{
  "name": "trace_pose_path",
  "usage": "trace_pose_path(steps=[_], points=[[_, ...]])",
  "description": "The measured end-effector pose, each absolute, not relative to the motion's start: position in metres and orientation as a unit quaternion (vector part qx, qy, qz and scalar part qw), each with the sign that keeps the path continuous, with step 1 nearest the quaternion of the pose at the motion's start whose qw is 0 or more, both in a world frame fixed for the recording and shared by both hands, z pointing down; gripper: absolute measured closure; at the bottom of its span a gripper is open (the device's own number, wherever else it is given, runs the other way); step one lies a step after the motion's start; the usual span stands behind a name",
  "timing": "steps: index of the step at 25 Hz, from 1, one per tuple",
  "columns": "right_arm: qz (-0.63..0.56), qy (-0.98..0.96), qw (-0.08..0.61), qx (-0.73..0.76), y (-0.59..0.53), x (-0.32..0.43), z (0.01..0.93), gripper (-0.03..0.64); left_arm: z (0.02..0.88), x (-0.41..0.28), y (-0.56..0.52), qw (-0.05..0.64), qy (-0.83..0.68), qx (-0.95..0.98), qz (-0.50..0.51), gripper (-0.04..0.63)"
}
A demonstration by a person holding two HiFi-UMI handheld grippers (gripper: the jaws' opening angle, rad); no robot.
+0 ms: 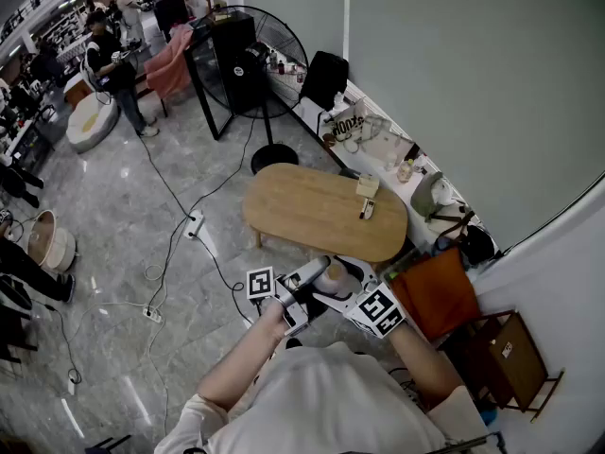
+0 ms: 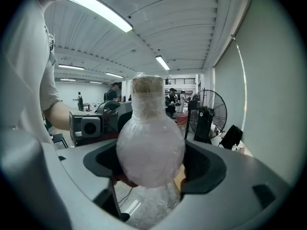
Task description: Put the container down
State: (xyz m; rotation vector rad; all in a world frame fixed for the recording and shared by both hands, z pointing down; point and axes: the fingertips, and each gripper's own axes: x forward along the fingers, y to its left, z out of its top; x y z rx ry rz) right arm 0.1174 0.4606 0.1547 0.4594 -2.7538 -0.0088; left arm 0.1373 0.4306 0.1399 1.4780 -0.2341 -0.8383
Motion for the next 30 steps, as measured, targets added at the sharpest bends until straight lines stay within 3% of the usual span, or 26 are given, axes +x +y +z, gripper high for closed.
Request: trace_pose_path(steps=[30], points=[[0.015, -0.969, 0.175, 0.176, 0.462, 0.067, 0.165, 0.229, 0.150, 0.087, 0.432, 0.672, -0.097, 0.645, -0.351, 0.255]])
